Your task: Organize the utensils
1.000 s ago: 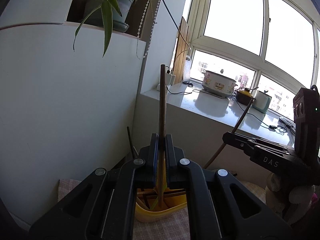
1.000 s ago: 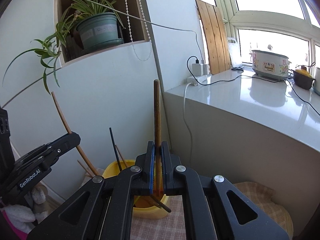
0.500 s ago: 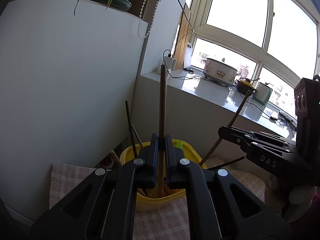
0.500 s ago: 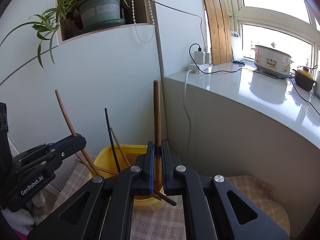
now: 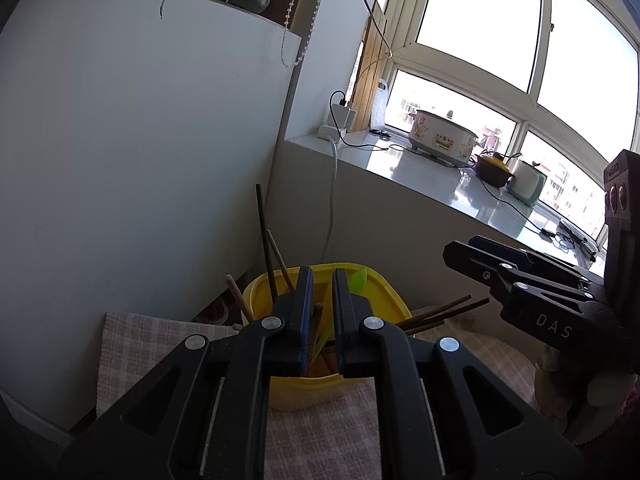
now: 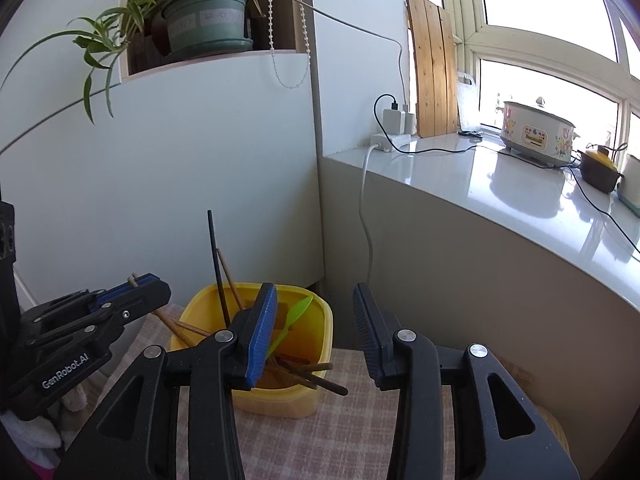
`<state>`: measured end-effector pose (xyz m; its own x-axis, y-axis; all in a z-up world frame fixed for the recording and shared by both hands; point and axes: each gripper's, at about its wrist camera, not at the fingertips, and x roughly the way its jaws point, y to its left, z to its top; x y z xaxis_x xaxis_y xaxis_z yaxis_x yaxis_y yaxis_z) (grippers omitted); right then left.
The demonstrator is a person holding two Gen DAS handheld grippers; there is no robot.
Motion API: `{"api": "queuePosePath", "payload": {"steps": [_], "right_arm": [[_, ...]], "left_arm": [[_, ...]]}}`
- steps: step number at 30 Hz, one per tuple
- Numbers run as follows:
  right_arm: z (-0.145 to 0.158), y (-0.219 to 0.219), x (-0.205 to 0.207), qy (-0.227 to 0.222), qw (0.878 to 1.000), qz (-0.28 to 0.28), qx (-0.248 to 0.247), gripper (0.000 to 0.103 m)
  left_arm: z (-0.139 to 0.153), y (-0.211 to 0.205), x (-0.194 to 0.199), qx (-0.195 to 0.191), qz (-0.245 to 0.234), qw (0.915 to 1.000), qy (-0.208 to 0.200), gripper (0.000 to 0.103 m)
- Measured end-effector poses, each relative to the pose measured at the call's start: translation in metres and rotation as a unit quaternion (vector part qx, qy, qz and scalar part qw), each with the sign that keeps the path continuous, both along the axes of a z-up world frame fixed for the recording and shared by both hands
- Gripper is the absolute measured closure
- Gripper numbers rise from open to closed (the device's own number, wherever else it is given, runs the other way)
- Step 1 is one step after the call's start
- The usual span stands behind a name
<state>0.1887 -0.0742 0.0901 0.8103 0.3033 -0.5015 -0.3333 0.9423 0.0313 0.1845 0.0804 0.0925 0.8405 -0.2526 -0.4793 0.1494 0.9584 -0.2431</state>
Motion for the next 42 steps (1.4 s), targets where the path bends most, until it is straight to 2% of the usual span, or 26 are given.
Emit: {"api": "queuePosePath", "payload": {"steps": [10,12,13,14,21,23,25,27,29,32,33,35,39,41,42], "right_arm": [[0.011,-0.01,-0.028,-0.021,1.0,-0.008,0.005,0.065],[0.013,-0.014,-0.036,-0.026,1.0,-0.01,0.008,0.065],[0.014,-0.017,-0.039,-0.029,0.999,-0.012,0.009,0.065],[0.015,-0.019,-0.043,-0.032,0.999,-0.015,0.008,0.065],[0.014,-0.037,-0.074,-0.039,0.999,-0.029,0.012,0.065],[0.012,-0.043,-0.083,-0.042,0.998,-0.038,0.015,0.059],[0.008,-0.049,-0.092,-0.044,0.998,-0.046,0.015,0.053],[0.004,-0.053,-0.098,-0.042,0.998,-0.053,0.018,0.052],[0.001,-0.057,-0.102,-0.039,0.997,-0.058,0.018,0.048],[-0.006,-0.062,-0.107,-0.039,0.997,-0.066,0.017,0.035],[-0.008,-0.064,-0.109,-0.04,0.997,-0.071,0.014,0.035],[-0.012,-0.066,-0.112,-0.042,0.996,-0.079,0.005,0.034],[-0.017,-0.071,-0.117,-0.042,0.995,-0.092,-0.002,0.026],[-0.017,-0.075,-0.121,-0.047,0.994,-0.102,0.0,0.024],[-0.017,-0.076,-0.122,-0.049,0.993,-0.107,-0.001,0.024]], "left_arm": [[0.008,-0.009,-0.016,0.011,-0.008,0.9999,-0.009,0.096],[0.01,-0.012,-0.021,0.014,-0.009,0.9998,-0.014,0.092],[0.011,-0.013,-0.024,0.017,-0.009,0.9997,-0.016,0.085],[0.012,-0.014,-0.028,0.02,-0.01,0.9996,-0.019,0.083],[0.012,-0.028,-0.061,0.042,-0.01,0.9984,-0.038,0.081],[0.01,-0.031,-0.072,0.045,-0.01,0.998,-0.043,0.071],[0.007,-0.036,-0.082,0.053,-0.012,0.9975,-0.046,0.069],[0.002,-0.041,-0.091,0.057,-0.013,0.9973,-0.044,0.065],[-0.003,-0.043,-0.1,0.055,-0.009,0.9976,-0.041,0.047],[-0.011,-0.045,-0.113,0.051,0.001,0.9981,-0.036,0.035],[-0.014,-0.045,-0.116,0.048,0.004,0.9983,-0.032,0.033],[-0.018,-0.047,-0.122,0.049,0.008,0.9984,-0.026,0.023],[-0.022,-0.055,-0.132,0.076,0.017,0.9965,-0.028,0.014],[-0.022,-0.056,-0.137,0.081,0.026,0.9959,-0.031,0.004],[-0.022,-0.057,-0.139,0.083,0.029,0.9955,-0.034,0.003]]}}
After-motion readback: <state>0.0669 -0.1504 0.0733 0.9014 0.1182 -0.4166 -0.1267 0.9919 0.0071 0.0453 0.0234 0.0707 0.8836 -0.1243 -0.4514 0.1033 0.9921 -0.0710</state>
